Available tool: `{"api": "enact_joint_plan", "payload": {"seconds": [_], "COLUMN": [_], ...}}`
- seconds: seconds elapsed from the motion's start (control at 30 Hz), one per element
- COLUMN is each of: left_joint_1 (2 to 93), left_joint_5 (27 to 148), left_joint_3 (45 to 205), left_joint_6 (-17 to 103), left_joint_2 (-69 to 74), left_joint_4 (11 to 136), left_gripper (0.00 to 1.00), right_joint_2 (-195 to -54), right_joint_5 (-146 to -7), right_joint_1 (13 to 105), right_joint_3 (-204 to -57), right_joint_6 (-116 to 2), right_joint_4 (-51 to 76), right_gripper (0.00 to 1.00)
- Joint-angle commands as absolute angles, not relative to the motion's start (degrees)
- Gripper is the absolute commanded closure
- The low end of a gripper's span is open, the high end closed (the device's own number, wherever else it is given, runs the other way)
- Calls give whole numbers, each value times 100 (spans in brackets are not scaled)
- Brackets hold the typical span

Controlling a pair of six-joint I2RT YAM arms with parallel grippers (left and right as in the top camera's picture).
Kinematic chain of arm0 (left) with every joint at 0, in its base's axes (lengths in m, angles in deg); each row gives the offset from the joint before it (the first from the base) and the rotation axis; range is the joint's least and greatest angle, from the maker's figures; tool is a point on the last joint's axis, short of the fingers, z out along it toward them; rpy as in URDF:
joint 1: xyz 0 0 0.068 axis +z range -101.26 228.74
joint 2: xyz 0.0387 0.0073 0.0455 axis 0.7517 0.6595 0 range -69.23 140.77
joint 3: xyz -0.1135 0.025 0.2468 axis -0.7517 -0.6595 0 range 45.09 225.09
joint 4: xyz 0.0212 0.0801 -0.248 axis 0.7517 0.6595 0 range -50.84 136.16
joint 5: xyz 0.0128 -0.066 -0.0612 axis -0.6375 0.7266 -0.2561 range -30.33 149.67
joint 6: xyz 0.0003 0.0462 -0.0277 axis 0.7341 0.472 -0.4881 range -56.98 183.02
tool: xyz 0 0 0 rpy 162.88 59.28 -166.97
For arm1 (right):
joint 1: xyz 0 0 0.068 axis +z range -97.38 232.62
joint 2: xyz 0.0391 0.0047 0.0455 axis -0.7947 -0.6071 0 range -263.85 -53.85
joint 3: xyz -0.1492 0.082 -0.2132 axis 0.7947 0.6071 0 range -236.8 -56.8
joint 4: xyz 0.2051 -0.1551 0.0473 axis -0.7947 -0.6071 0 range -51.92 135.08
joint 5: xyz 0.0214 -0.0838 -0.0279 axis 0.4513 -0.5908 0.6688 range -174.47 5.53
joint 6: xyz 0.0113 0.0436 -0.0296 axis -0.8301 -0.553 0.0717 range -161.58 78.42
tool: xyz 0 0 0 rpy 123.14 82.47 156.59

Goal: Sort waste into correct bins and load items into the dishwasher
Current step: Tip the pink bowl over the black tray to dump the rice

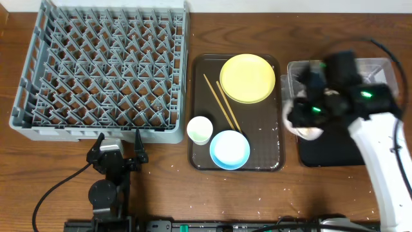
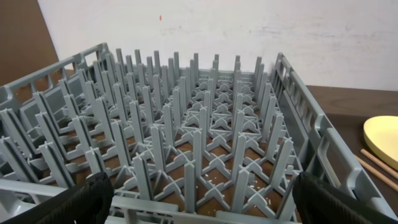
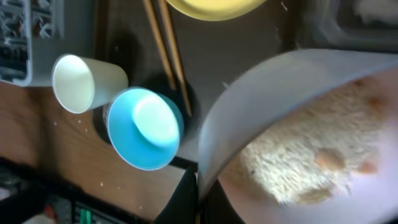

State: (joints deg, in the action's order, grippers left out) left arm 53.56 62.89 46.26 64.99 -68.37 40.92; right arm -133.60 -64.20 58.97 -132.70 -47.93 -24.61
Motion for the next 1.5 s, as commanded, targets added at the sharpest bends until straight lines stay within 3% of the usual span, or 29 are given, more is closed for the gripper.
{"api": "enact_joint_plan", "payload": {"seconds": [0.0,0.3,0.7,0.93,1.17,1.47], "left_joint_1": [5380,5380,5380,5380,5380,5380], "left_joint_5": [6285,6285,6285,6285,6285,6285], "left_joint_3": [4532,4532,4532,4532,4532,4532], "left_joint_6": [6580,6580,6580,6580,6580,6580], "left_joint_2": [-6863,-6863,-6863,-6863,-6863,-6861], "left_joint_4": [4295,4295,4295,4295,4295,4295], "left_gripper": [7,7,7,7,7,7], "right_joint_2": [-13163,-13342,-14042,-14498,-14573,-14573], "right_joint_5": [-4839,-2903,-833,478,496,494], "right_joint_1": [4909,2912,936,551,534,413], "right_joint_3": [-12533,-10900,-10483,-10483,-10483,-10485], "right_joint_6": [-3744,-3191,-2264,-2290,-2703,-4596], "right_joint_4": [-2247,-1049,-955,-955,-785,249], "right_gripper": [99,99,99,99,99,99]}}
